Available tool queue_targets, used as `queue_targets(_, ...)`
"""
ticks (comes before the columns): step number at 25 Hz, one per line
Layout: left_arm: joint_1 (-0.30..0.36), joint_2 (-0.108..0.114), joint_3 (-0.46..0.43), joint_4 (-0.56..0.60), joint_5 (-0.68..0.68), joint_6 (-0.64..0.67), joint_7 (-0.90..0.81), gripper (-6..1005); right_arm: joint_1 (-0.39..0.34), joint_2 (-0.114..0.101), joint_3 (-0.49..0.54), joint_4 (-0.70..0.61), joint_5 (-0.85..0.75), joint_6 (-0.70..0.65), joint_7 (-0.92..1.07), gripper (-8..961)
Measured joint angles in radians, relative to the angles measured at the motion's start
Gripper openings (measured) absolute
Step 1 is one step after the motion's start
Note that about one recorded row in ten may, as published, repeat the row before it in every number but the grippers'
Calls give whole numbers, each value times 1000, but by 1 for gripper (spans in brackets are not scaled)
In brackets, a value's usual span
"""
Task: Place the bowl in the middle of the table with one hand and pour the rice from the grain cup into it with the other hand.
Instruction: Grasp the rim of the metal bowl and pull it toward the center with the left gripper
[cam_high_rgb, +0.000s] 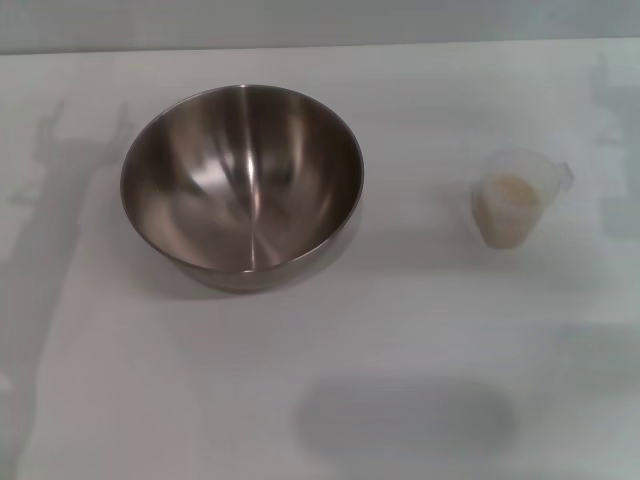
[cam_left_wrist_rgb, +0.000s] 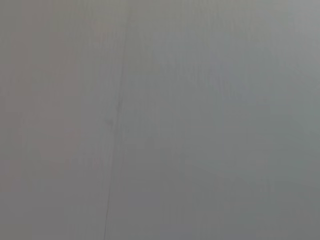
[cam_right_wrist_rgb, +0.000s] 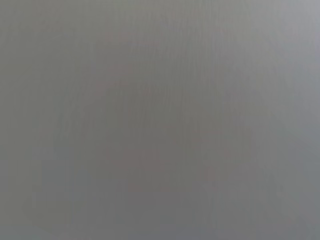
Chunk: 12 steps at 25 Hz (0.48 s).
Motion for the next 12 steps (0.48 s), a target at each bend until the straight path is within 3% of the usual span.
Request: queue_targets(12,-1,-1,3,0,0,-1,0,842,-5,-2,0,0,0,0,0,544)
